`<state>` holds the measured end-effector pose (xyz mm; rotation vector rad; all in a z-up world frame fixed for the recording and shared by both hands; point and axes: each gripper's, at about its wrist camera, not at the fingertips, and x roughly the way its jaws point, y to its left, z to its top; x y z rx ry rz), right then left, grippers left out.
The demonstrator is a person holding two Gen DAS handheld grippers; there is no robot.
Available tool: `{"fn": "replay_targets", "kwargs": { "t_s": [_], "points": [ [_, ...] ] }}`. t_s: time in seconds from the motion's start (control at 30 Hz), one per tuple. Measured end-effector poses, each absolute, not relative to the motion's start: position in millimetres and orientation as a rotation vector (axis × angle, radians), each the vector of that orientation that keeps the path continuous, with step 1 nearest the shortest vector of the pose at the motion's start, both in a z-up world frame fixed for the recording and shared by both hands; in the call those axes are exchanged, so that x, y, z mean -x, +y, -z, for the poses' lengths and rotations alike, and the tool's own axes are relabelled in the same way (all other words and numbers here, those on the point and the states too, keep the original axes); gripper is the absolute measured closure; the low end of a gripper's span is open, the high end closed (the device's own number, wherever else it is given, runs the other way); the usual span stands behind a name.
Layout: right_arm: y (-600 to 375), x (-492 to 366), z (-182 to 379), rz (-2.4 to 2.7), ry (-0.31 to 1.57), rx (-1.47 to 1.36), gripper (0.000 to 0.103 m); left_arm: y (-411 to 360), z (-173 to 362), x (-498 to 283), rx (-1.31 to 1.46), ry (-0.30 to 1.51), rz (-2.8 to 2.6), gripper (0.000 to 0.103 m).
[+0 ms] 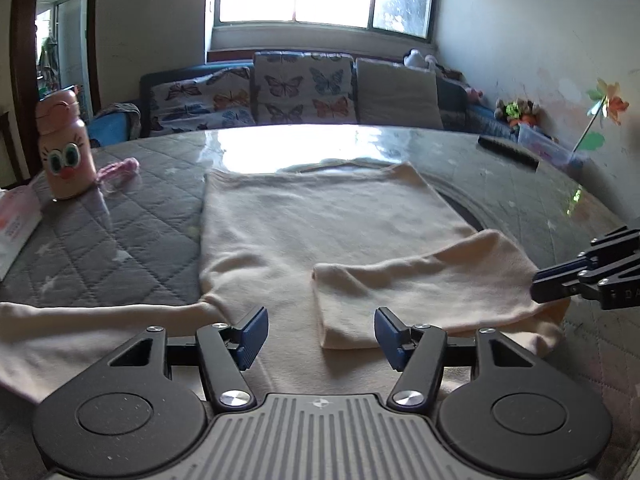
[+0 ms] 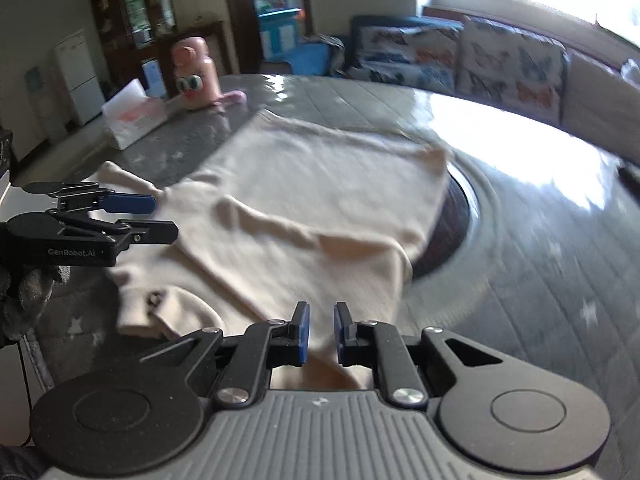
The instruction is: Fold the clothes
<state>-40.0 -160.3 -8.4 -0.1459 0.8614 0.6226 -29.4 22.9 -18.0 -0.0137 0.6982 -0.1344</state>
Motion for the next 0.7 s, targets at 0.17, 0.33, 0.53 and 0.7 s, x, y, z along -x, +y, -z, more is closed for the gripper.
{"fn": "replay_targets", "kwargs": {
  "t_s": [0.17, 0.33, 0.53, 0.7],
  "points": [
    [-179, 44, 8, -0.616, 0.842, 0.082, 0.075, 16, 27, 20, 0.004, 0.738, 0.143, 0.060],
    [-191, 44, 4, -0.592, 0.820, 0.057, 0.066, 9, 24, 17, -0.013, 0.731, 0.144, 0.094],
    [-193, 57, 9, -0.609, 0.824, 0.085, 0.049, 4, -9, 14, -0.020, 0.656, 0.153, 0.099],
    [-183, 64, 16, -0.624, 0.808, 0.133, 0.044, -6, -49, 13, -0.050, 0.551, 0.176, 0.099]
  ]
}}
